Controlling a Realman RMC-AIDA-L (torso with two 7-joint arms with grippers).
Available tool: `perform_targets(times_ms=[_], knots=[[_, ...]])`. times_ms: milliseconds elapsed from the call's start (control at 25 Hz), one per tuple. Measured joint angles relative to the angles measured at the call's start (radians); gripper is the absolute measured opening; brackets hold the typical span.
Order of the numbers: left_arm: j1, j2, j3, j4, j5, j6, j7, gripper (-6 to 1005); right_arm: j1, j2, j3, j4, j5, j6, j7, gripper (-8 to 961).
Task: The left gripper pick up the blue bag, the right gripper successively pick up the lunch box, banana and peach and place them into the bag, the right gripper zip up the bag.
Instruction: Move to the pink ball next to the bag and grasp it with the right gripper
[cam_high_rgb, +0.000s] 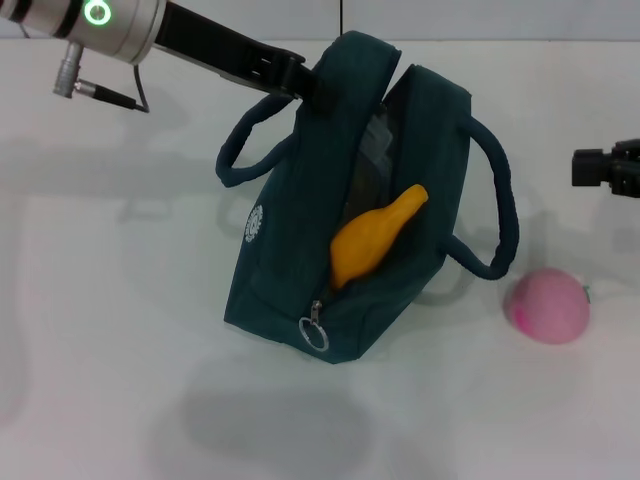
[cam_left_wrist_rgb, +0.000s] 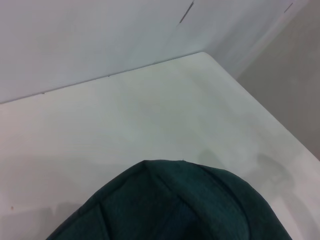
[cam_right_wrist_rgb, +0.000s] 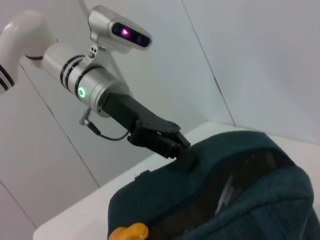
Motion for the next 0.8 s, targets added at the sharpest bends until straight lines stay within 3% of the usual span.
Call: perform_targets(times_ms=[160,320,360,520,640,800], knots=[[0.002,-0.003,0.002,0.0,0.0,0.0,0.0,64,-0.006,0.006,-0.078,-0.122,-0.083,0.033,0.118,42],[0.001,-0.004,0.002,0.0,0.0,0.0,0.0,65,-0.001,0.033,-0.197,-0.249,-0.302,0.108,0.24,128],[0.0,-0.004,0.002,0.0,0.0,0.0,0.0,65,0.003,0.04,-0.237,-0.267,-0.347,0.124,0.265,198],[0.0,-0.004,0.002,0.0,-0.001,0.0,-0.001,65,0.012,0.04,-0.408,-0.268,-0.417,0.202,0.332,432],[0.0,-0.004,0.002,0.0,-0.001,0.0,-0.001,65,0.016,0.042,-0.454,-0.261,-0.421,0.231,0.338,575],[0.0,-0.005,0.001,0.0,-0.002,0.0,-0.001,65,0.031,0.044,-0.471,-0.222,-0.417,0.249,0.341,591]])
